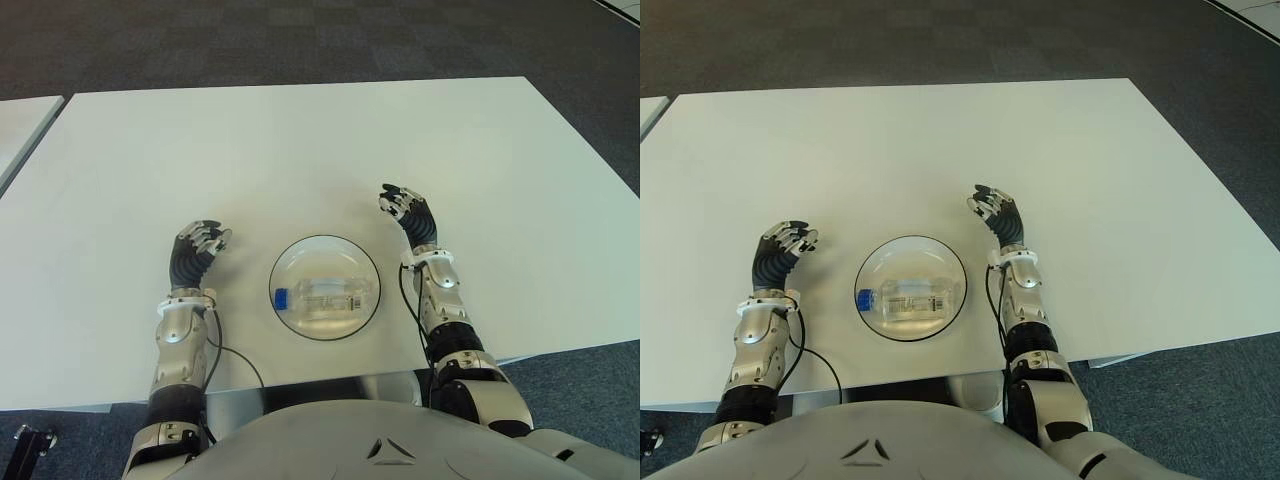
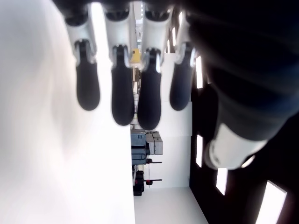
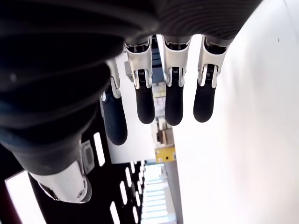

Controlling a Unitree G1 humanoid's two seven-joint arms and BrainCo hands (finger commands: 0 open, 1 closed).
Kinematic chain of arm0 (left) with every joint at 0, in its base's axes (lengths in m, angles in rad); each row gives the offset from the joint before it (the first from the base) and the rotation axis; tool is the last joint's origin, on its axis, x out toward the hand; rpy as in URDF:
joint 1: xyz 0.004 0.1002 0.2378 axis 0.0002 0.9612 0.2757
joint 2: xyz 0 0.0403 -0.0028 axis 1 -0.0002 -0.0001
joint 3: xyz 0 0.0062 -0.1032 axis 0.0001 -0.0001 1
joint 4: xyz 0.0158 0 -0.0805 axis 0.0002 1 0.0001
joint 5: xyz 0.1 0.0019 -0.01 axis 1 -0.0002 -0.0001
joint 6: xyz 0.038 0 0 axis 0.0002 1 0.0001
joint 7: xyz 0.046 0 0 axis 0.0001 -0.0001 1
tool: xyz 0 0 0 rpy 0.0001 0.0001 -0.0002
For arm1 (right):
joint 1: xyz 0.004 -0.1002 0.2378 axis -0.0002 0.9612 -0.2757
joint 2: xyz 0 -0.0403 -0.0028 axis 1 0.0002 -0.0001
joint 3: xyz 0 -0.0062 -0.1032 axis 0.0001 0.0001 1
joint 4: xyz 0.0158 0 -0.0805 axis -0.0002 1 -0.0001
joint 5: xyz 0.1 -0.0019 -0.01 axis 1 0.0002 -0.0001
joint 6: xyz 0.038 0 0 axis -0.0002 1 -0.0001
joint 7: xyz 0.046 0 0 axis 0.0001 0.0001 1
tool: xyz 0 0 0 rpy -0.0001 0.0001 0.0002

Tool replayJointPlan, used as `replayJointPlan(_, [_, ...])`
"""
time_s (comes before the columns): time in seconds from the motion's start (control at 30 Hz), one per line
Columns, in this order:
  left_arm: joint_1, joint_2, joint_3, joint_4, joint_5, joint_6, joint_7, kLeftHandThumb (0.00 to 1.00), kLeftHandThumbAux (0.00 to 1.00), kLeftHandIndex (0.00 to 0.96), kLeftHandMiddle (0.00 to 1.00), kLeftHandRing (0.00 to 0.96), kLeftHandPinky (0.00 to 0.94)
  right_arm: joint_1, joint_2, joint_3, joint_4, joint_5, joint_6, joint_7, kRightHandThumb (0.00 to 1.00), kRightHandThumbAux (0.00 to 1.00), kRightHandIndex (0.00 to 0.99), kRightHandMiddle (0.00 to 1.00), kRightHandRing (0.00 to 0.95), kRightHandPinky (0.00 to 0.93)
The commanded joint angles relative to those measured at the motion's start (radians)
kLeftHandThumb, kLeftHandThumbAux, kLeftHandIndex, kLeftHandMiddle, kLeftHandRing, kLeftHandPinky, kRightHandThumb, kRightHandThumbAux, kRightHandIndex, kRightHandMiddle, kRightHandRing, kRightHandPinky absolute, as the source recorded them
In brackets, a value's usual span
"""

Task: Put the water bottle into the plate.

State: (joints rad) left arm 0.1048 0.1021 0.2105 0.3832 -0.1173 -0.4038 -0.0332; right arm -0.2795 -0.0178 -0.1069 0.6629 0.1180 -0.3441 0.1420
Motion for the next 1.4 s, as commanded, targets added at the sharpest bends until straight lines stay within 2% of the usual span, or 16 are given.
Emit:
replayJointPlan(0.03, [0.003, -0.004, -0.010, -0.002, 0.004, 0.038, -0.005, 0.705, 0.711, 0.432, 0.538, 0.507, 0.486, 0.013, -0.013, 0.007, -0.012, -0.008, 0.052, 0.004, 0.698, 0.737, 0.415, 0.398, 0.405, 0.424])
replayJointPlan(0.43, [0.007, -0.005, -0.011, -0.031, 0.005, 0.102, -0.001, 0.706, 0.711, 0.431, 0.498, 0.483, 0.481, 0.009, -0.060, 0.042, -0.021, -0.044, 0.111, 0.037, 0.696, 0.737, 0.415, 0.383, 0.388, 0.415])
replayJointPlan(0.57, [0.009, -0.005, -0.011, -0.037, 0.001, 0.115, -0.006, 0.706, 0.711, 0.430, 0.491, 0.478, 0.480, -0.017, -0.079, 0.044, 0.048, -0.056, 0.089, 0.049, 0.695, 0.737, 0.415, 0.384, 0.388, 0.412])
replayJointPlan(1.17, [0.010, -0.005, -0.001, -0.030, 0.000, 0.130, 0.000, 0.707, 0.710, 0.430, 0.481, 0.474, 0.476, -0.035, -0.098, 0.061, 0.110, -0.072, 0.018, 0.077, 0.687, 0.737, 0.412, 0.381, 0.392, 0.413])
replayJointPlan(1.4, [0.006, -0.002, 0.002, -0.020, 0.005, 0.123, 0.001, 0.707, 0.710, 0.430, 0.482, 0.473, 0.472, -0.047, -0.094, 0.065, 0.171, -0.086, -0.071, 0.061, 0.685, 0.737, 0.412, 0.391, 0.404, 0.430])
